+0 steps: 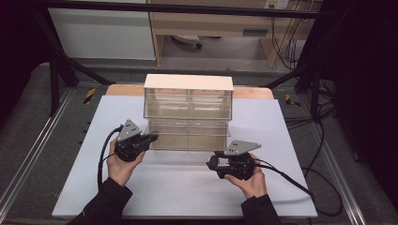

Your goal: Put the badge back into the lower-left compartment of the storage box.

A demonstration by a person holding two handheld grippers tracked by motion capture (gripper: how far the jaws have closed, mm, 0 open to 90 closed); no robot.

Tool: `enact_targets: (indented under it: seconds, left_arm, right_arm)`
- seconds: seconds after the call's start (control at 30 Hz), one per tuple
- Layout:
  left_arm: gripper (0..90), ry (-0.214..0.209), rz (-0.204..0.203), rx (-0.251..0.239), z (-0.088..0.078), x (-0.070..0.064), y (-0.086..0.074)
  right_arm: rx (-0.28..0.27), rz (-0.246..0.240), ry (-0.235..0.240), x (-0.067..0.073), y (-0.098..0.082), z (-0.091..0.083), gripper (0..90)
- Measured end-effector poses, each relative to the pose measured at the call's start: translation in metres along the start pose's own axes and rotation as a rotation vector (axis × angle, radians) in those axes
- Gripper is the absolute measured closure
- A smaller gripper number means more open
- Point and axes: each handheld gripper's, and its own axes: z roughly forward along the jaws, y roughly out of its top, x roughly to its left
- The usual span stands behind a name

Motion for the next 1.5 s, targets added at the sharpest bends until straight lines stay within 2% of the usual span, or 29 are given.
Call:
enact_targets:
  seconds: [0.77,1.23,1.5]
  left_arm:
    - [89.5,-0.001,0.003,-0.002,-0.001,0.001,0.0]
    - [89.6,-0.001,0.004,-0.002,-0.001,0.001,0.0]
    - [89.5,0.001,0.004,-0.005,-0.001,0.0,0.001]
  right_arm:
    - [-0.031,-0.004,0.008,0.014,0.03,0.033,48.6]
    - [-0.048,-0.009,-0.011,0.021,0.05,0.053,48.6]
    - [-0.057,-0.014,-0.03,0.022,0.055,0.061,48.5]
